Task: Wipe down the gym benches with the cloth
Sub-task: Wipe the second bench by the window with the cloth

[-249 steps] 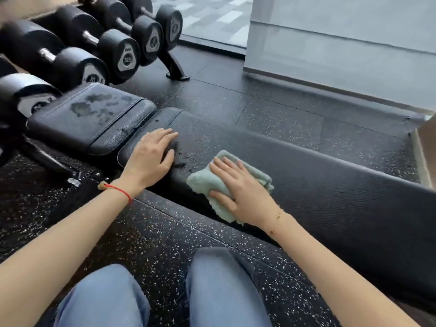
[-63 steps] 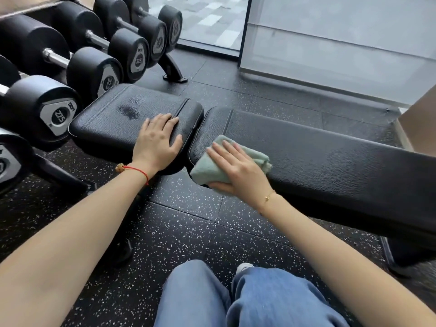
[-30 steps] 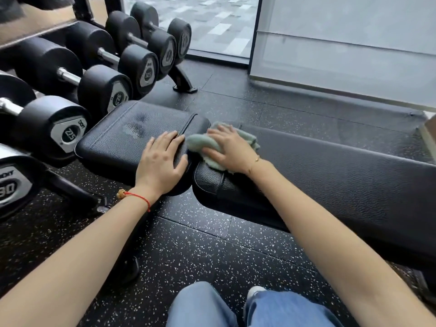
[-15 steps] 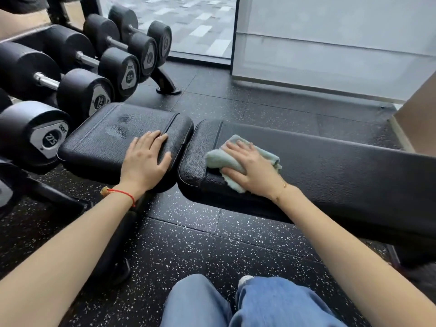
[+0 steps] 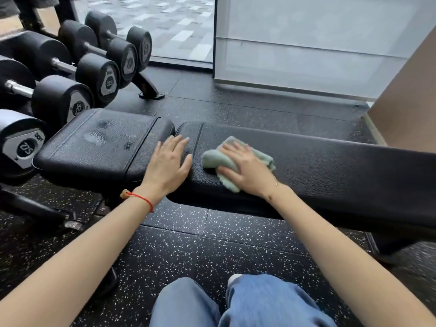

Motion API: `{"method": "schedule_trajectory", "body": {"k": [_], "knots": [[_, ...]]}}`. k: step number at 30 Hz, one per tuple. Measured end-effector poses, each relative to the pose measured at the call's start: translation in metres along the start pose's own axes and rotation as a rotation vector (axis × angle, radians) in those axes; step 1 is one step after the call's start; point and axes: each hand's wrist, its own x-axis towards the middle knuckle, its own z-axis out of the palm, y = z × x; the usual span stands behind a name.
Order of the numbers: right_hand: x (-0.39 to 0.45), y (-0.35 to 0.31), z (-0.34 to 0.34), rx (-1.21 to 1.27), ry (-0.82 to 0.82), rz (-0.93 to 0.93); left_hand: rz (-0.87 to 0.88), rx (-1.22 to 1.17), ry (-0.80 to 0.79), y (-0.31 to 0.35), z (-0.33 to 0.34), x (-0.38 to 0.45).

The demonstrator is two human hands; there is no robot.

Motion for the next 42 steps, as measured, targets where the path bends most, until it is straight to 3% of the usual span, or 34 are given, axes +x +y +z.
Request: {"method": "schedule_trajectory", "body": {"k": [3,5,8,11,14,18,22,26,29,34,38,42], "knots": [[-0.062,0.014,-0.014,0.030,-0.035,-0.070,0.029,-0.025,-0.007,0.015,0.012,0.004],[-0.082,0.046,-0.033,0.036,0.012,0.047,0.022,0.000,-0.015,0.018,0.020,0.004],[-0.052,0.083,-0.053,-0.033,0.063,0.241,0.018,0.053,0.012,0.019,0.027,0.001],[0.007,0.069,-0.037,-0.106,0.061,0.307,0.014,0.048,0.023,0.019,0.026,0.001],[0.017,0.022,-0.012,-0.017,0.029,0.145,0.030,0.051,0.028,0.018,0.024,0.001],[-0.060,0.015,-0.019,0.049,-0.027,-0.034,0.035,0.054,0.020,0.017,0.024,-0.001],[-0.094,0.083,-0.055,0.045,0.081,0.216,0.019,0.066,0.026,0.019,0.026,-0.001],[-0.028,0.098,-0.057,-0.067,0.090,0.403,0.008,0.072,0.035,0.021,0.026,-0.002],[-0.006,0.059,-0.032,-0.035,0.048,0.255,0.014,0.073,0.028,0.020,0.025,-0.001],[-0.092,0.021,-0.028,0.067,-0.035,-0.006,0.019,0.072,0.022,0.018,0.025,-0.003],[-0.115,0.078,-0.061,0.059,0.074,0.217,0.019,0.079,0.027,0.019,0.026,-0.003],[-0.041,0.102,-0.069,-0.077,0.070,0.406,0.006,0.088,0.022,0.020,0.027,-0.002]]}}
